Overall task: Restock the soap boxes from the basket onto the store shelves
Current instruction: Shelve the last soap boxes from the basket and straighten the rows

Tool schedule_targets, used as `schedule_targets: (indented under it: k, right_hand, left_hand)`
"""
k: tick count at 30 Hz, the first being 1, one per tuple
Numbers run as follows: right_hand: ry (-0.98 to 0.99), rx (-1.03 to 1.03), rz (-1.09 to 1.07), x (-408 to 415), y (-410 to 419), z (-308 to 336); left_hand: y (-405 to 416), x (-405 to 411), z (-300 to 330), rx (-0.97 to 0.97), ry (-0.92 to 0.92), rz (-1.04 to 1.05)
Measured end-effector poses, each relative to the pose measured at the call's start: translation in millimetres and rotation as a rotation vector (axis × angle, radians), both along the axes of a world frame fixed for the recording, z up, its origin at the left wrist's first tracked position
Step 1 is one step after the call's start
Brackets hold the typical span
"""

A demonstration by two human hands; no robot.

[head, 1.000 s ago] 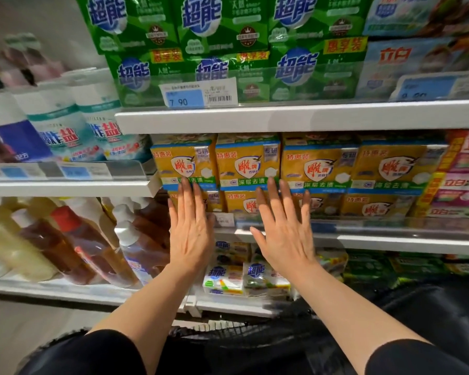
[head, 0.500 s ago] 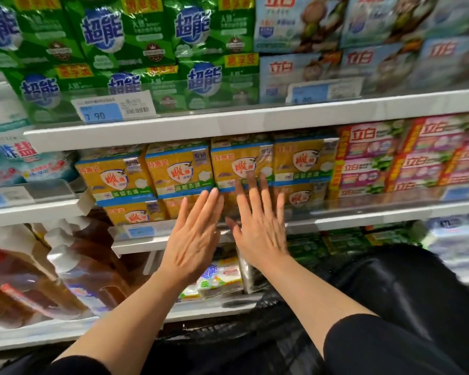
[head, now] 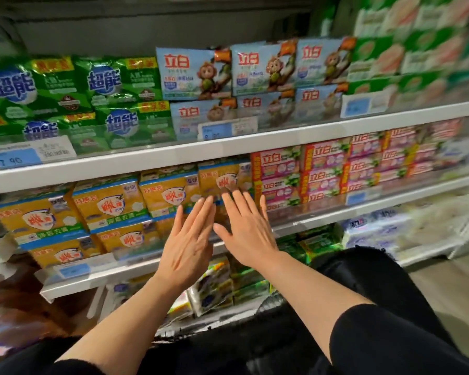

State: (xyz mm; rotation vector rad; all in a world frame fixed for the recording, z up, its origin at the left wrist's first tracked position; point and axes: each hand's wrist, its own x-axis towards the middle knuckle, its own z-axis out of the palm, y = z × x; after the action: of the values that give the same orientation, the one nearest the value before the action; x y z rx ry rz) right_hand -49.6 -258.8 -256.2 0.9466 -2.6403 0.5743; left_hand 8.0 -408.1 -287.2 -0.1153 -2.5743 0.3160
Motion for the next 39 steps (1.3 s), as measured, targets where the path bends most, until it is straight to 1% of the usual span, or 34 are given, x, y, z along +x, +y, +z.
schedule_targets:
  k: [3,7,9,11,14,17,19,22,25,28,33,36,39]
  right_hand:
    - [-0.054,0.013,-0.039,-10,25,16]
    - [-0.101,0.049,-0.153,-34,76,22]
    - [-0.186,0.059,-0.239,-46,99,19]
    - [-0.272,0.027,-0.324,-56,114,21]
    - [-0.238,-0.007,-0.36,-71,127,22]
    - [-0.186,-0.021,-0.362,-86,138,17]
    - [-0.138,-0.017,-0.343,-94,145,13]
    - [-0.108,0.025,-0.246,-102,153,13]
    - [-0.135,0.074,-0.167,-109,163,12]
    - [-0.161,0.075,-0.096,-118,174,14]
    - [-0.178,0.117,0.018,-126,198,11]
    - [-0.268,0.14,0.022,-127,208,7]
    - [-0.415,0.195,-0.03,-125,207,5]
  left_hand:
    - [23,-13,11,0.007,-0.002,-0.037]
    - [54,-34,21,-0.049,0.002,-0.091]
    - [66,-46,23,-0.072,0.007,-0.097]
    - [77,-60,22,-0.09,0.013,-0.085]
    - [94,-82,19,-0.057,0.028,-0.043]
    - [109,-96,17,0.016,0.06,0.019]
    - [115,-100,15,0.03,0.069,0.034]
    - [119,-104,10,0.02,0.058,0.093]
    - [126,-105,11,0.026,0.03,0.148]
    - [138,-108,16,-0.001,0.023,0.099]
    - [173,-126,30,-0.099,-0.056,-0.021]
    - [183,-139,30,-0.195,-0.103,-0.04]
    - [183,-143,23,-0.222,-0.126,-0.009]
